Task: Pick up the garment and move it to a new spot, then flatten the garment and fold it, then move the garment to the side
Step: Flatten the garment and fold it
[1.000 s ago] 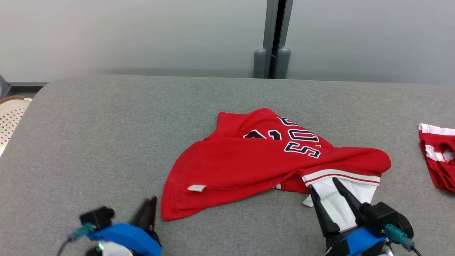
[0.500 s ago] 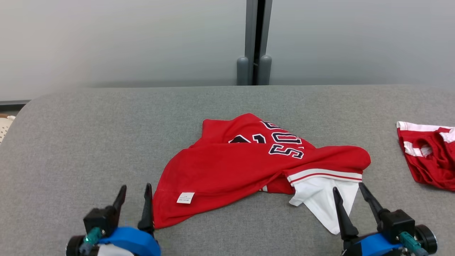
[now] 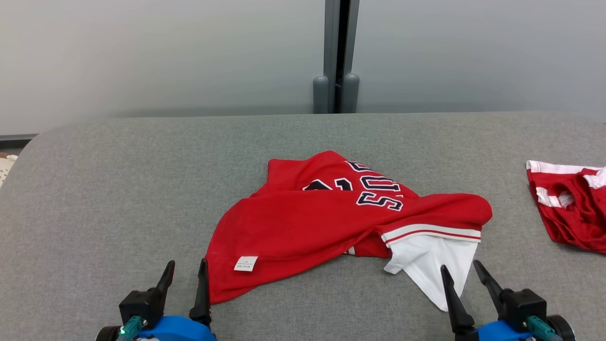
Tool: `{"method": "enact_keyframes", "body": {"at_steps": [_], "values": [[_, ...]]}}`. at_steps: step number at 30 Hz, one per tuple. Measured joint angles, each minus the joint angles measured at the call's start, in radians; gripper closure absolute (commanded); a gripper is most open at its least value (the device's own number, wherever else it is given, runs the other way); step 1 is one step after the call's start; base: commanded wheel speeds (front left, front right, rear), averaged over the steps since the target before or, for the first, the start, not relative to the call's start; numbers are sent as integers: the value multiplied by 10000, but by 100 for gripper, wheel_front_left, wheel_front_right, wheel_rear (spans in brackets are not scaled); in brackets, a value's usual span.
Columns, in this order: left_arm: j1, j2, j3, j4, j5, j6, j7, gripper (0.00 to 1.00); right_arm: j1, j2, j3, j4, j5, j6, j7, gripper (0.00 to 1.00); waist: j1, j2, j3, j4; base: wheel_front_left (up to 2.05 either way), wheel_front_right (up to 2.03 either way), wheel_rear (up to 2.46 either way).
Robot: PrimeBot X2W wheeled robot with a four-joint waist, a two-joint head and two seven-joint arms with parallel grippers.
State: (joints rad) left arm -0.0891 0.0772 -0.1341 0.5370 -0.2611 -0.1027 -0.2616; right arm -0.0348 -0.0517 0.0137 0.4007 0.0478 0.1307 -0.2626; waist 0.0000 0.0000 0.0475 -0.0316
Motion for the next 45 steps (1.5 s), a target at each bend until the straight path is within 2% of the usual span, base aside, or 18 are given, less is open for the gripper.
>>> {"method": "enact_keyframes", "body": {"at_steps": [5,11,22,24,25,27,30,31,32,36,40,45], "values": [[0,-176,192,213,148,-123,0,0,-229,13,61,1898,700,0,2,0,0,0,154,65,0,0,0],[-2,-224,228,382,148,-209,0,0,-870,6,-268,3007,481,0,-8,0,0,0,304,160,0,0,0],[-97,-249,255,495,92,-219,0,0,-1361,-211,600,4115,257,-81,-222,0,-1,0,496,234,0,0,0],[-99,-251,232,493,19,-230,0,0,-1390,-226,723,4195,244,-84,-280,92,-1,0,520,197,0,0,0],[-99,-251,232,493,19,-230,0,0,-1390,-226,723,4195,244,-84,-280,100,-1,0,520,197,0,0,0],[-110,-253,194,487,-61,-232,0,0,-1389,-146,631,4167,138,-75,-280,100,-1,0,546,146,0,0,0],[-200,-259,84,451,-205,-232,0,0,-1195,69,-299,3611,-324,31,-134,100,0,0,597,49,0,0,0],[-200,-259,84,451,-205,-232,0,0,-1195,69,-299,3611,-324,31,-134,100,0,0,597,49,0,0,0],[-215,-251,-17,445,-307,-232,-2,0,-1095,8,-855,3208,-591,27,-65,100,0,0,619,3,0,0,0],[-276,-270,-194,464,-564,-232,0,0,-872,-259,-1758,2633,-918,2,-13,100,0,0,661,-78,0,0,0],[-355,-268,-464,477,-988,-236,0,0,-852,-263,-2280,2307,-1195,2,-13,100,0,0,733,-134,0,0,0],[-576,-263,-683,700,-1223,-272,-2,0,-869,-228,-2458,2220,-1335,2,-13,100,0,0,830,-168,0,0,0]]}}
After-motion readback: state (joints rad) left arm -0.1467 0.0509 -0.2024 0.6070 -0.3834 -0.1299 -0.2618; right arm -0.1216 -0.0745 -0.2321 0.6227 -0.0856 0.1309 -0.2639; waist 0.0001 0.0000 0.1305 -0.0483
